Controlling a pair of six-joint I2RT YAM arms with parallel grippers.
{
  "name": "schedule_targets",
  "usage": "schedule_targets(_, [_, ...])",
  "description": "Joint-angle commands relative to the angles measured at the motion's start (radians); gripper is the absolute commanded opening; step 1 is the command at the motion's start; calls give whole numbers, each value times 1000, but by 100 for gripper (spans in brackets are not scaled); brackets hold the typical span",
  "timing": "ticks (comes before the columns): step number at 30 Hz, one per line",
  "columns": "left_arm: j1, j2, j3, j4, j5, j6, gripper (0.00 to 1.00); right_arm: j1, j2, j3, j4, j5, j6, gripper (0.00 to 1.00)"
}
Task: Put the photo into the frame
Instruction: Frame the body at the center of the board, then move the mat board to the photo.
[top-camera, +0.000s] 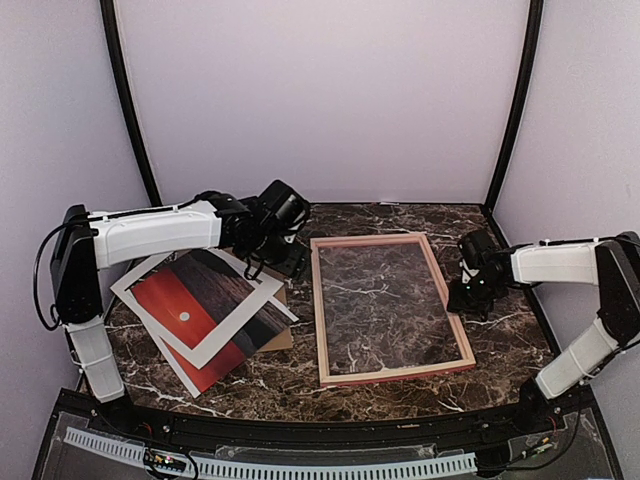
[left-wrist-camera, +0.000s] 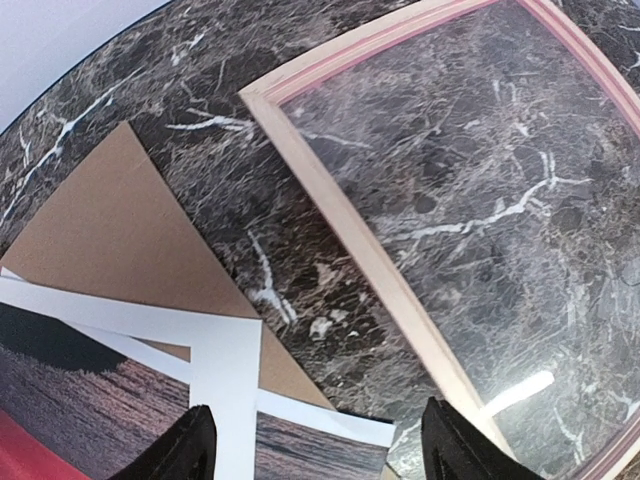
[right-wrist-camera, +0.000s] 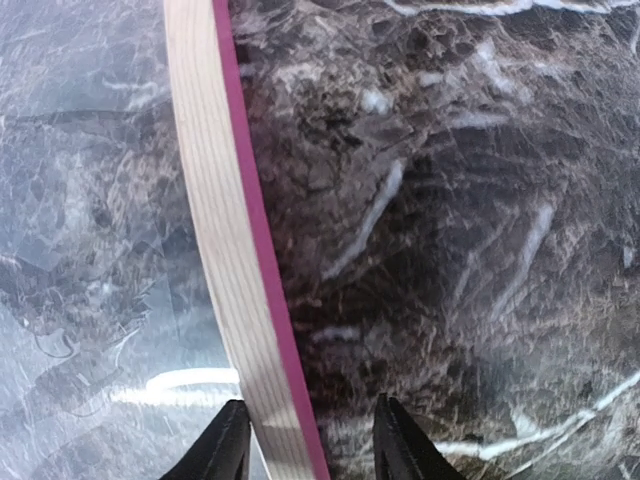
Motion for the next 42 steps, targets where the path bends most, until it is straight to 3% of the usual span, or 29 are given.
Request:
schedule_targets(1, [49,-83,-82,-11,-10,-23,73,-38,64,57,31,-16,-72,40])
schedule_targets(10, [180,-232,-261,-8,26,-45,73,-97,121,73,35,-22,-98,33])
schedule_targets(17, [363,-346,-443,18,129,-67,75,-167,71,36,19,22,-112,31])
schedule_targets(22, [492,-401,-538,67,229,-84,86,-160,18,67,47,-21,-154,48])
schedule_targets(25, [599,-415,-584,87,314,-109,96,-125,-17,106,65,-54,-173,63])
schedule_targets(29, [754,-427,-620,129,440,-142,98,-42,-27,171,99,-93,-173,71])
schedule_targets(33, [886,-410,-603,159,482,-153,99,82,21,247,135,-120,-164,73])
schedule_targets(42, [1077,-294,-485,118,398,-128,99,269,194,371,225,-211,-166,75])
